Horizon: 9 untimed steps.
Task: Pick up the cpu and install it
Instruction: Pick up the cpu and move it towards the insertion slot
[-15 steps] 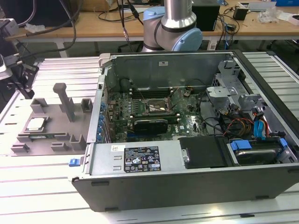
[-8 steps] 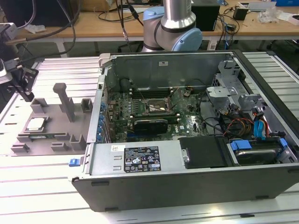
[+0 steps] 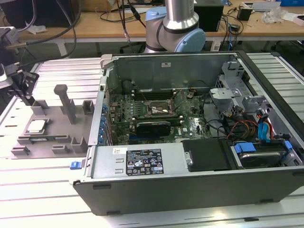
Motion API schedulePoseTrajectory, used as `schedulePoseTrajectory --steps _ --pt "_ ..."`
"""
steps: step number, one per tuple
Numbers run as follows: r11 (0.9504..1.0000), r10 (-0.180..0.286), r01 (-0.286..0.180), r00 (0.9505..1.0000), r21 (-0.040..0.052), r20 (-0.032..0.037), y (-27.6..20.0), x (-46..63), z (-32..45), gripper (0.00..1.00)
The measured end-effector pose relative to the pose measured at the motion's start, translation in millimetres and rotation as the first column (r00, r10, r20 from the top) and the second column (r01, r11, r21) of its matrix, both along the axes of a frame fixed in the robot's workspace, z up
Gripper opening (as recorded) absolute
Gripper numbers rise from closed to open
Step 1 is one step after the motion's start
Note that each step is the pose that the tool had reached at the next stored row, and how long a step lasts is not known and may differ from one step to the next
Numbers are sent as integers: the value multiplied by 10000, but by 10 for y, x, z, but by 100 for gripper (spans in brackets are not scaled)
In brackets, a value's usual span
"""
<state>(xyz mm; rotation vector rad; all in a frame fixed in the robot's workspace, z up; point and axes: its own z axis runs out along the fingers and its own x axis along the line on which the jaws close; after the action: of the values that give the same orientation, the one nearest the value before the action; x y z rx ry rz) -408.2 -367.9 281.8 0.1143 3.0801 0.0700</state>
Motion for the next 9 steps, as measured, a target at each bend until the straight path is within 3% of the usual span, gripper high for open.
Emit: schedulePoseTrajectory --steps 4,9 --pt "10000 1 -1 10000 0 0 0 -102 -131 11" --pt "10000 0 0 10000 -20 -34 -1 -116 -232 11"
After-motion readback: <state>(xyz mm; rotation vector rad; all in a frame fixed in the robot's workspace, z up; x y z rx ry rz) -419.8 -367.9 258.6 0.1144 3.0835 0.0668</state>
